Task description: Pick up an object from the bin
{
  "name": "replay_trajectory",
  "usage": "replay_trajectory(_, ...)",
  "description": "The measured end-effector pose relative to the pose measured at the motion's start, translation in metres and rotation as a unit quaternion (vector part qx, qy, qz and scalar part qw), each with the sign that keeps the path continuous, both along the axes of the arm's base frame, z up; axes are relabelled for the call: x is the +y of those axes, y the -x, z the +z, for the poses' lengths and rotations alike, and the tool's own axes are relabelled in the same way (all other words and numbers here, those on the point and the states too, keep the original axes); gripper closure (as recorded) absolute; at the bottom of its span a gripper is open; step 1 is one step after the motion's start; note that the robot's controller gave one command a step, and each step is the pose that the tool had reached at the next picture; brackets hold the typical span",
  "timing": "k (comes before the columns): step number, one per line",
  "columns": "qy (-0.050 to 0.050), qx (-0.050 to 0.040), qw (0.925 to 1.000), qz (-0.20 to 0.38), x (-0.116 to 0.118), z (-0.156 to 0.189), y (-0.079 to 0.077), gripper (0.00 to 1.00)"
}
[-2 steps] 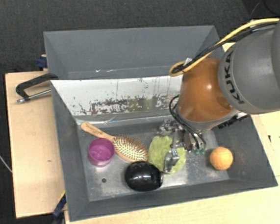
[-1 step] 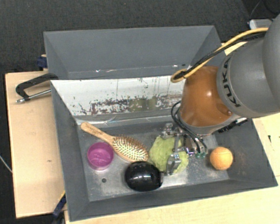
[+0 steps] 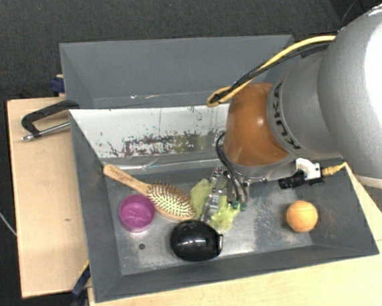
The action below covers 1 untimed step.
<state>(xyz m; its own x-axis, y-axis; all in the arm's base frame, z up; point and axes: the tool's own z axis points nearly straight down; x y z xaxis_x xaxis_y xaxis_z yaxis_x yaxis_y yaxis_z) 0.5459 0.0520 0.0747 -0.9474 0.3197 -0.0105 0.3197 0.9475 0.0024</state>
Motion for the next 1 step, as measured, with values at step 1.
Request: replay_trajectory(1,0.0,0.0,1.0,0.0,0.0,0.0,0.0,1.0)
